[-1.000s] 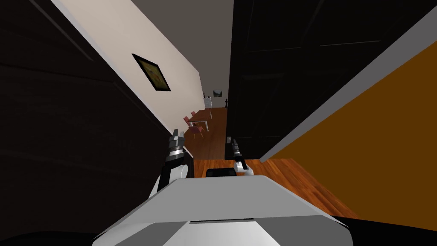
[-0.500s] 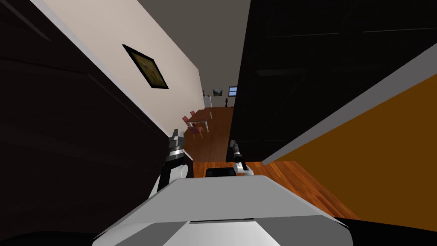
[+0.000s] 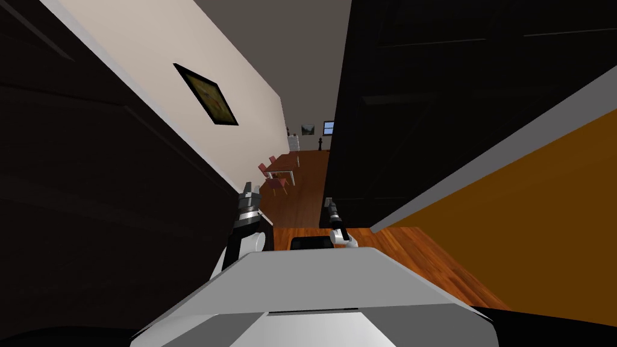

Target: Pull the door open

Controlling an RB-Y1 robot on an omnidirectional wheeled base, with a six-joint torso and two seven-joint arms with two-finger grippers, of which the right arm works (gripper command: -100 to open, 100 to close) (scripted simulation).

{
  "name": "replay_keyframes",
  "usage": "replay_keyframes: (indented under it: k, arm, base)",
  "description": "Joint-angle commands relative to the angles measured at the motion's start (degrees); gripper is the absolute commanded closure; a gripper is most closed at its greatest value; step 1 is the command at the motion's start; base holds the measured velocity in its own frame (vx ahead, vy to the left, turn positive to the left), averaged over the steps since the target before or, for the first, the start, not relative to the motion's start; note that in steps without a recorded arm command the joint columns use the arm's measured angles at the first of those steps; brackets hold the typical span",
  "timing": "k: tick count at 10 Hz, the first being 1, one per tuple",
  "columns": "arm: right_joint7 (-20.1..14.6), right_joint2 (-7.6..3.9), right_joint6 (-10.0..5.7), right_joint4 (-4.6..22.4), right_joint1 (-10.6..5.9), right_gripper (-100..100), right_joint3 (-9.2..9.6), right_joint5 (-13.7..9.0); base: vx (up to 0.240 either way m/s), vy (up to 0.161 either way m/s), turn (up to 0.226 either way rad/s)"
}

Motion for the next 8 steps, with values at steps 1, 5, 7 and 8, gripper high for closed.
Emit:
replay_keyframes:
  k: [1, 5, 7, 8]
  arm:
    - [-0.2, -0.22, -0.06, 0.1, -0.10, 100, 0.03, -0.1]
    - [-0.8, -0.77, -0.19, 0.4, -0.36, 100, 0.09, -0.2]
    - [-1.3, -1.21, -0.30, 0.6, -0.57, 100, 0.14, -0.3]
    - [-1.5, -1.45, -0.36, 0.8, -0.68, 100, 0.16, -0.3]
  base:
    - [-0.136, -0.048, 0.144]
    - [-0.189, -0.063, 0.115]
    - [-0.207, -0.050, 0.125]
    - [-0.228, -0.032, 0.110]
